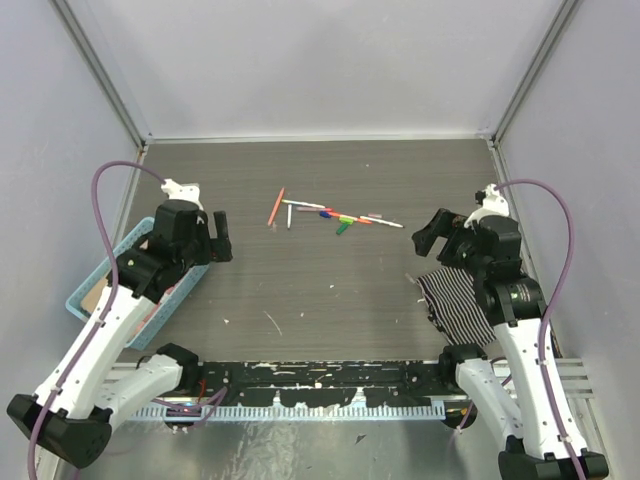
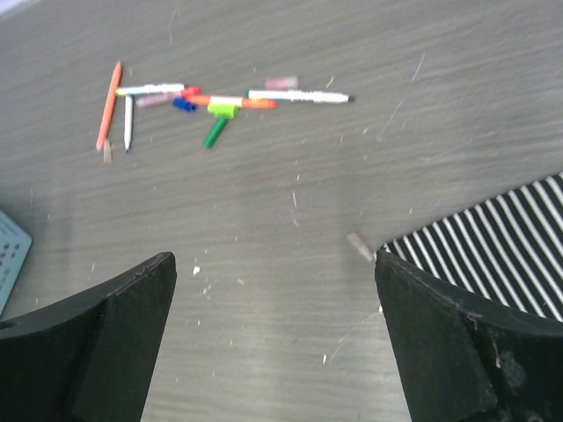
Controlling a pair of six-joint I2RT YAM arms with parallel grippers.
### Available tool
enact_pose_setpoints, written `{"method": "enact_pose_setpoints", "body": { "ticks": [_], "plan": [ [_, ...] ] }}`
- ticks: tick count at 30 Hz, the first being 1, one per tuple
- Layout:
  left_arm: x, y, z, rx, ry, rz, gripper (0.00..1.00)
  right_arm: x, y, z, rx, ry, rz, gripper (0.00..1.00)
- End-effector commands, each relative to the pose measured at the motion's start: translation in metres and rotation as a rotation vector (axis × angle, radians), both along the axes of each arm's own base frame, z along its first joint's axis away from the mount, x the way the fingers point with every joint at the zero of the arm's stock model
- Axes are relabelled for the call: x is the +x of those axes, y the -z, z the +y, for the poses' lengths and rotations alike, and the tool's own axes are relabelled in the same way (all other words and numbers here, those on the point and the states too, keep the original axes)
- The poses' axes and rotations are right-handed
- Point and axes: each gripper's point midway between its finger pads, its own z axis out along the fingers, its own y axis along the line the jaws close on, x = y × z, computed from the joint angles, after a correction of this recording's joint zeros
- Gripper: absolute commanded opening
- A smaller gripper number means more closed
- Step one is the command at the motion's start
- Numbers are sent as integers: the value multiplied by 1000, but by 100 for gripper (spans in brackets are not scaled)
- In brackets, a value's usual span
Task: Insert the pens into the pen caps
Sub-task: Pick up the pen from the center of the board.
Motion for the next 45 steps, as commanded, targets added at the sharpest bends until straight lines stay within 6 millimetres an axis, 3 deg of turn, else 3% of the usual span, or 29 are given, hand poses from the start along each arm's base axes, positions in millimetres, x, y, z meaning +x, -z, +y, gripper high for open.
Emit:
{"method": "enact_pose_setpoints", "body": {
  "ticks": [1,6,10,15,20,29,37,45],
  "plan": [
    [-4,11,-1,24,31,59,98,-18,14,18,44,-105,118,99],
    [-11,6,-9,-35,53,59,98,-15,23,17,31,-108,175,98],
    [-12,-5,-9,-74,23,36,98,1,25,18,25,-106,152,98],
    [2,-23,-18,-139,26,-65,98,23,44,11,-24,-85,175,98],
    [24,-20,-30,-169,32,-110,98,40,58,13,-21,-84,190,97],
    [95,12,-55,-63,53,-56,98,48,79,31,29,-172,215,93],
    [155,48,-96,9,202,45,98,53,63,36,74,-172,115,92],
    [200,94,-115,93,295,185,93,46,62,50,140,-232,130,92]
  ]
}}
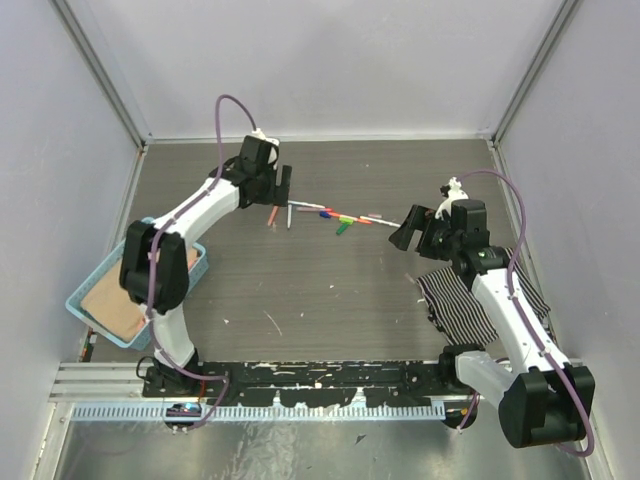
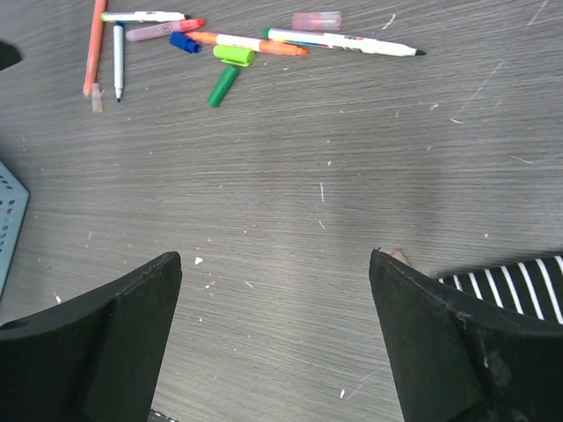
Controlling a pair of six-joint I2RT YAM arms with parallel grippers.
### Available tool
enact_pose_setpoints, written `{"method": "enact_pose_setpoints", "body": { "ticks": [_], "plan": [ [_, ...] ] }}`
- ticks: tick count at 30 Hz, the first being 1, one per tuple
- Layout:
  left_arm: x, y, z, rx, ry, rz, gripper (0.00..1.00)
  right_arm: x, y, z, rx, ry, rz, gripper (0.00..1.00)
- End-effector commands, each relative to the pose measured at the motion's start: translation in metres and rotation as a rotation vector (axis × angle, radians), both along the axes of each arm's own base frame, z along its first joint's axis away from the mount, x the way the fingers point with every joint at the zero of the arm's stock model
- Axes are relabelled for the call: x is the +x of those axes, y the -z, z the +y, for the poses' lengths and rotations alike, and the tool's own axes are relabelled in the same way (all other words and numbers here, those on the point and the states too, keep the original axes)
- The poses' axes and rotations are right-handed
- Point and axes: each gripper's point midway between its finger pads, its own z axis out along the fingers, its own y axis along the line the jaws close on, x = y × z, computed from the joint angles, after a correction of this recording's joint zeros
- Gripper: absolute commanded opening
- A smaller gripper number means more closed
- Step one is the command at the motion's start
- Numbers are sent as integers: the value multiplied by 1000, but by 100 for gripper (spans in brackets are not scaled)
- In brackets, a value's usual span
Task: Insert the pens into the pen caps
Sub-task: Pick up the pen from the center of the board.
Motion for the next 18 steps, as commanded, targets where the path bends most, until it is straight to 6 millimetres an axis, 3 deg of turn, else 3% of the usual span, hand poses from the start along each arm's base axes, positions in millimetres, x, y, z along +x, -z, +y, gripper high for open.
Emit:
{"method": "enact_pose_setpoints", "body": {
  "ticks": [1,7,13,18],
  "plan": [
    [18,14,-9,33,81,52,92,4,-18,14,72,-53,-59,92],
    [33,33,-10,18,100,95,79,3,-18,13,70,-53,-61,92],
    [34,53,-15,-2,143,160,64,3,-12,13,67,-52,-44,92],
    [35,66,-10,33,136,186,60,2,-9,13,65,-54,-35,92]
  ]
}}
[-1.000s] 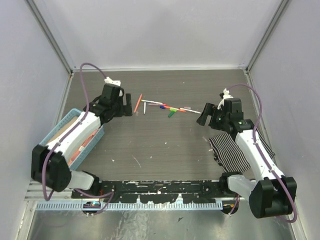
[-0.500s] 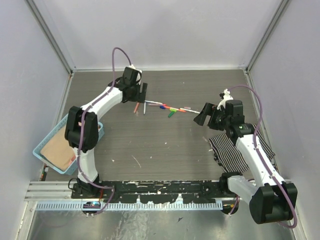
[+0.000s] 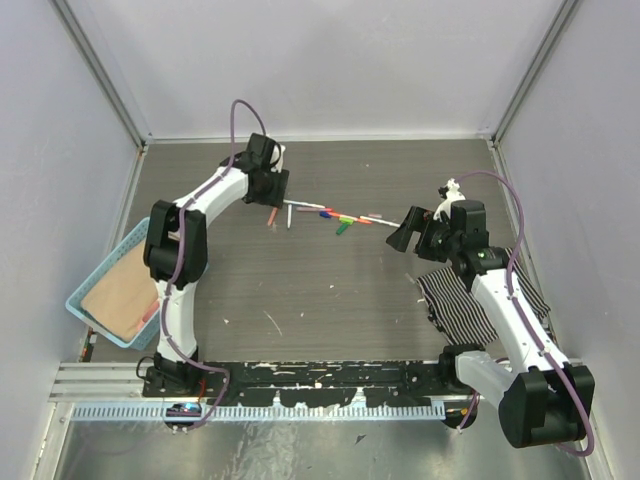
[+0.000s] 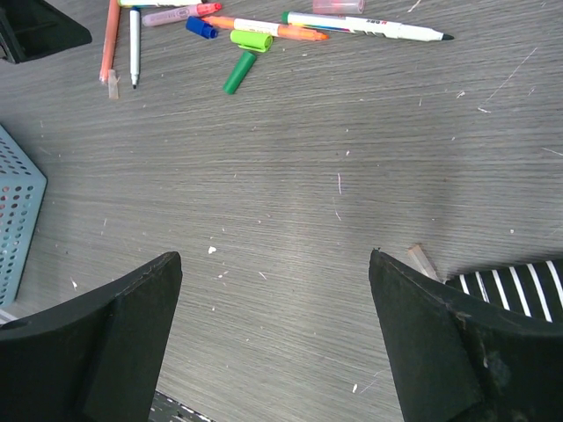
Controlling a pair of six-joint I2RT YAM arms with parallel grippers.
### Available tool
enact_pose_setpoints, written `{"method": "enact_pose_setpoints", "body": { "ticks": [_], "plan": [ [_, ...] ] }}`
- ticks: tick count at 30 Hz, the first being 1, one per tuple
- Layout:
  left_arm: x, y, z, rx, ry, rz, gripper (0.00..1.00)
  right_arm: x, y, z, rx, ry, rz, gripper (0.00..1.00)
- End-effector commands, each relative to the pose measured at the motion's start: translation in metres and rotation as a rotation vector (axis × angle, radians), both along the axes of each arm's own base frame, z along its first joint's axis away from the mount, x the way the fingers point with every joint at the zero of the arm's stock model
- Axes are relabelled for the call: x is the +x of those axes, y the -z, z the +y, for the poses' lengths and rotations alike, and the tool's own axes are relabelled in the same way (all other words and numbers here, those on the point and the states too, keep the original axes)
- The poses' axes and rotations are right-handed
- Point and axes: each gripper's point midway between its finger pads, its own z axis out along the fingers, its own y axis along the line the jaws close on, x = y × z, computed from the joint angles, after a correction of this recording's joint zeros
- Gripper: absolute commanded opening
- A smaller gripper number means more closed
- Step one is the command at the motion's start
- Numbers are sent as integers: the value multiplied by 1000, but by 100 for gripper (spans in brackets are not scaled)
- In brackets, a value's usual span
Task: Insert the pens into the pen caps
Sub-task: Pick up the pen from the center of the board.
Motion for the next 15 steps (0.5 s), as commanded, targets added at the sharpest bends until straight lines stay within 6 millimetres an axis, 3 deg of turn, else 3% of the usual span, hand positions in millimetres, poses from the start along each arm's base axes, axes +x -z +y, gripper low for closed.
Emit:
{"method": "enact_pose_setpoints", "body": {
  "ticks": [1,15],
  "plan": [
    [1,5,-1,14,28,20,59,7,-8,3,16,-15,-47,92],
    [9,27,-1,48,40,64,49,5,-1,3,12,-18,-29,92]
  ]
}}
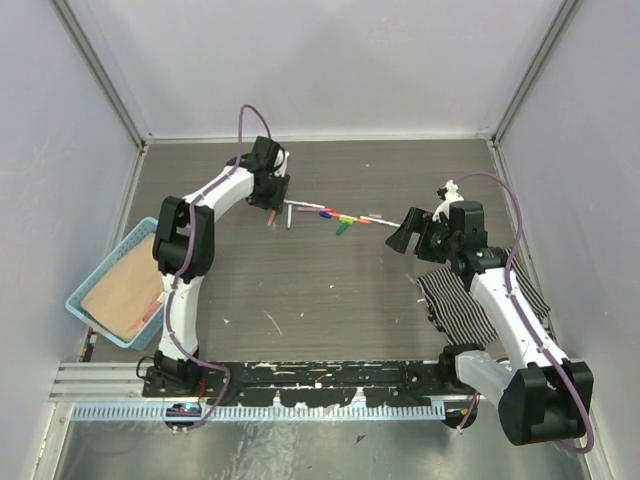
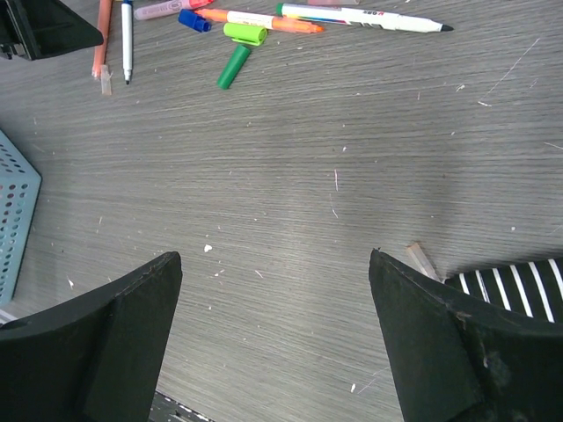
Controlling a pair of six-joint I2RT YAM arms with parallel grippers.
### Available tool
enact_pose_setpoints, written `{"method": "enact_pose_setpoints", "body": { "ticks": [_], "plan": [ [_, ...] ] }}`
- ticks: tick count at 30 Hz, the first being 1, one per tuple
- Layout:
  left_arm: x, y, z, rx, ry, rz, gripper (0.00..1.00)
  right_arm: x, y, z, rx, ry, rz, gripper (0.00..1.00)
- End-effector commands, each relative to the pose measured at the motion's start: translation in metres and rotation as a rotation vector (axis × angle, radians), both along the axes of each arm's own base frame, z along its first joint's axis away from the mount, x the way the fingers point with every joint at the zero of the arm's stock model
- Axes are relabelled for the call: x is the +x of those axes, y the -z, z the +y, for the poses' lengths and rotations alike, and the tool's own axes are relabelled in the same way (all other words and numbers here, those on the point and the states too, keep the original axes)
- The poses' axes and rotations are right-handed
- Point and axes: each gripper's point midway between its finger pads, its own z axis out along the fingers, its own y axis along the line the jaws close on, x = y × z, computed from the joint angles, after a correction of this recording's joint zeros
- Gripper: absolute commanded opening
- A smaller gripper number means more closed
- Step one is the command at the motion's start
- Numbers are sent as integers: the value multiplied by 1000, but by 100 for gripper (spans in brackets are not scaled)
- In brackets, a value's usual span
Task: Insert the pens into the pen caps
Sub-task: Pick up the pen from the center of the board.
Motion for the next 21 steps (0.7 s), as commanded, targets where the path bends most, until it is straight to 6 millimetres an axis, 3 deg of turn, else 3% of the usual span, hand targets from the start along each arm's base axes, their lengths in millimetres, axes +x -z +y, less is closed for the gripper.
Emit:
{"method": "enact_pose_setpoints", "body": {
  "ticks": [1,21],
  "plan": [
    [9,1,0,17,14,2,49,5,-7,3,14,-18,-43,92],
    [14,25,9,90,-3,34,44,3,-6,3,24,-9,-28,92]
  ]
}}
